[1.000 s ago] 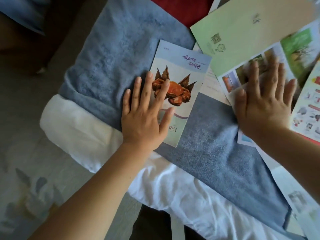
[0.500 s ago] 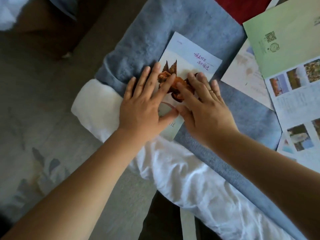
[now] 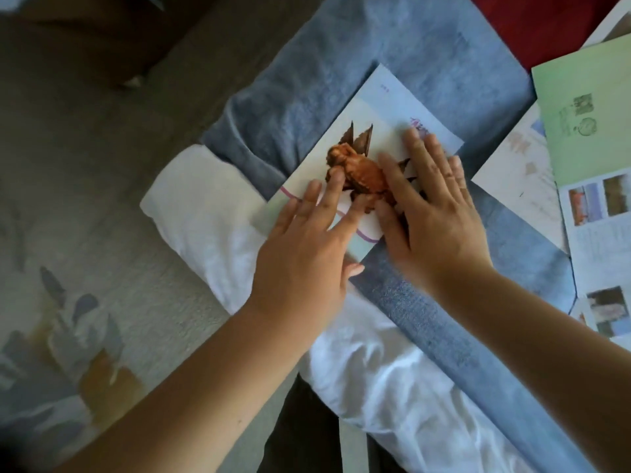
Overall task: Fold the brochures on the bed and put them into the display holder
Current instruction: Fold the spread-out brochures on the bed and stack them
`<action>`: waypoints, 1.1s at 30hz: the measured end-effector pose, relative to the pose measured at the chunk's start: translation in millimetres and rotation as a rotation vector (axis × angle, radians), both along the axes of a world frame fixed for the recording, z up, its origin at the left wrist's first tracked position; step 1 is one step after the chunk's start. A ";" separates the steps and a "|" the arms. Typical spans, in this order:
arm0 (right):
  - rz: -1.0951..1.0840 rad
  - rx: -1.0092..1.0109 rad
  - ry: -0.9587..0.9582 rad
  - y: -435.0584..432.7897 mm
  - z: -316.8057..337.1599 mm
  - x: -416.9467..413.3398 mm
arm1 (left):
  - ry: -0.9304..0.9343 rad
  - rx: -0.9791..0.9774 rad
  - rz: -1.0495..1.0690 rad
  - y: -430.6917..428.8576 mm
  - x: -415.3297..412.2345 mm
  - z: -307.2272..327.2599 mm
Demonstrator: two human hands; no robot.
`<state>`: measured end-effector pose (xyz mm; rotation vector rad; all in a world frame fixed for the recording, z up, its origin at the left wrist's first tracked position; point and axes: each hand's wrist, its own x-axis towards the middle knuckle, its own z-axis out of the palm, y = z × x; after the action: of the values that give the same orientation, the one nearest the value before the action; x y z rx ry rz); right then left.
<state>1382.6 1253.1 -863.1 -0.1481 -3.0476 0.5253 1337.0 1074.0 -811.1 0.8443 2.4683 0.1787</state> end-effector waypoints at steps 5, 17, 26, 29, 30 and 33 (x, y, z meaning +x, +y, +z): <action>-0.023 0.035 0.065 -4.8 -15.7 -2.5 | -0.081 -0.052 0.061 9.6 -13.7 -16.5; 0.024 0.121 -0.137 0.8 -28.3 -11.2 | -0.216 -0.211 0.086 27.8 -24.6 -27.0; 0.029 0.121 -0.203 -1.8 -20.4 -19.6 | -0.136 -0.405 0.081 53.9 -23.0 -15.7; 0.041 0.082 -0.261 -1.2 -7.3 -20.9 | -0.075 -0.497 0.095 71.8 -22.5 -1.0; 0.051 0.061 -0.281 -0.2 -2.9 -20.1 | -0.068 -0.508 0.099 76.3 -23.4 5.1; 0.136 0.008 -0.338 7.3 9.9 -15.4 | -0.023 -0.512 0.128 85.9 -21.7 23.7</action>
<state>1367.2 1260.4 -853.2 -0.0302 -3.4079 0.5468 1315.3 1160.0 -787.5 0.4607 2.3811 -0.3828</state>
